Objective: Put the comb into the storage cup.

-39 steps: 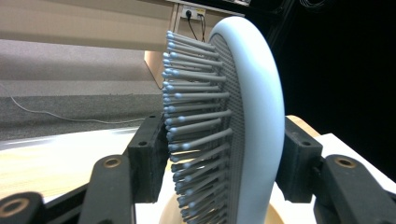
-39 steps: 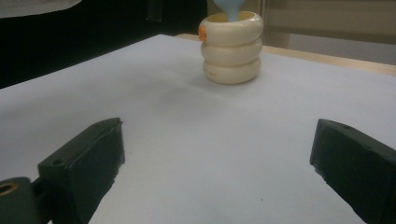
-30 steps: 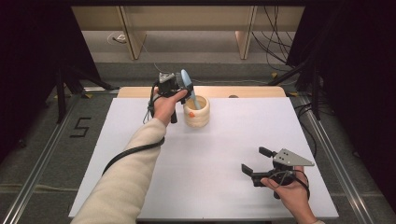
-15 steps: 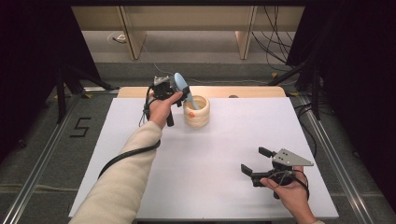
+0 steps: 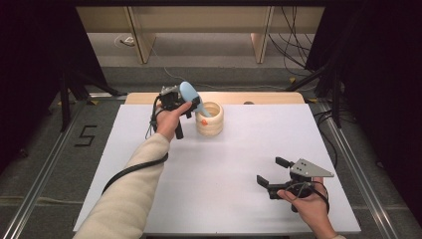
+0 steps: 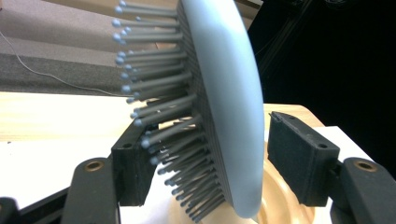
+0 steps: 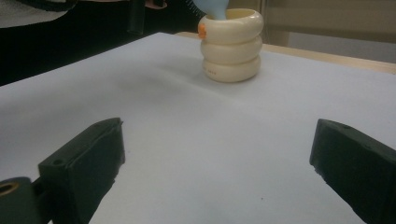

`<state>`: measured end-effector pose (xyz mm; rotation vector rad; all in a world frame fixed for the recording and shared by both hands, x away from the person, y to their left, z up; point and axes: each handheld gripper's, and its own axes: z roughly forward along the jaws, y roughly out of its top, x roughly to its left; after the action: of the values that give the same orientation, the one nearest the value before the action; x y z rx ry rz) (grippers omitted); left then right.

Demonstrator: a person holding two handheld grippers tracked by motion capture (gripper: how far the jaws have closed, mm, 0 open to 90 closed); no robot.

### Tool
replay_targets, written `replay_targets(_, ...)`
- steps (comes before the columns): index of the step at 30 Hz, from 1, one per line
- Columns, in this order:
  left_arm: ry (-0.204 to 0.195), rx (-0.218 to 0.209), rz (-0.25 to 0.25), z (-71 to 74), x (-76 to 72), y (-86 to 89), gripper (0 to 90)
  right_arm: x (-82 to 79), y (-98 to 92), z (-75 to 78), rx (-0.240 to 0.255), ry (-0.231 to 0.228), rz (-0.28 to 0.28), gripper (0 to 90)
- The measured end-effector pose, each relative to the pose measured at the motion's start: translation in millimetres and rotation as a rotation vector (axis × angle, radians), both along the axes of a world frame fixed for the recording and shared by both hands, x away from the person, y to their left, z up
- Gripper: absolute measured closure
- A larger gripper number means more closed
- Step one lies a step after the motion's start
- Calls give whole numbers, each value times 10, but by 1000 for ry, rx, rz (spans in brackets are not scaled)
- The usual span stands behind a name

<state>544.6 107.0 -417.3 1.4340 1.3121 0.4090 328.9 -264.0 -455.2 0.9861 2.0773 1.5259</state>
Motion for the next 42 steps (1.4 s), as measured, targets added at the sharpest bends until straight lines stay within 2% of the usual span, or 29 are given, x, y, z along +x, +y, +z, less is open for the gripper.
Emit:
replay_targets(4, 7, -6, -2, -23, -12, -14, 329, 0, -4, 1, 0, 0, -1, 42)
replay_targets(7, 14, 2, -25, -27, -26, -20, 299, 1, -7, 1, -1, 1, -2, 43)
replay_targets(10, 13, 1, -22, -19, -30, -18, 264, 2, -5, -2, 0, 3, -3, 42)
replay_targets(16, 8, 32, -31, 24, -59, -28, 152, 1, -4, 1, -1, 1, -3, 42)
replay_targets(21, 11, 62, -39, 38, -82, -34, 122, 0, -4, 2, -2, 0, -3, 42)
replay_targets(27, 8, 77, -28, 64, -94, -3, 85, 0, -4, 6, -4, -3, -3, 42)
replay_targets(33, 26, 107, -28, 62, -137, 58, 65, 0, -5, 7, -6, -3, -5, 41)
replay_targets(38, 25, 113, -28, 66, -169, 101, 60, 0, -4, 11, -6, -3, -6, 41)
replay_targets(42, 24, 134, -35, 47, -206, 128, 56, 1, -2, 9, -7, -2, -6, 41)
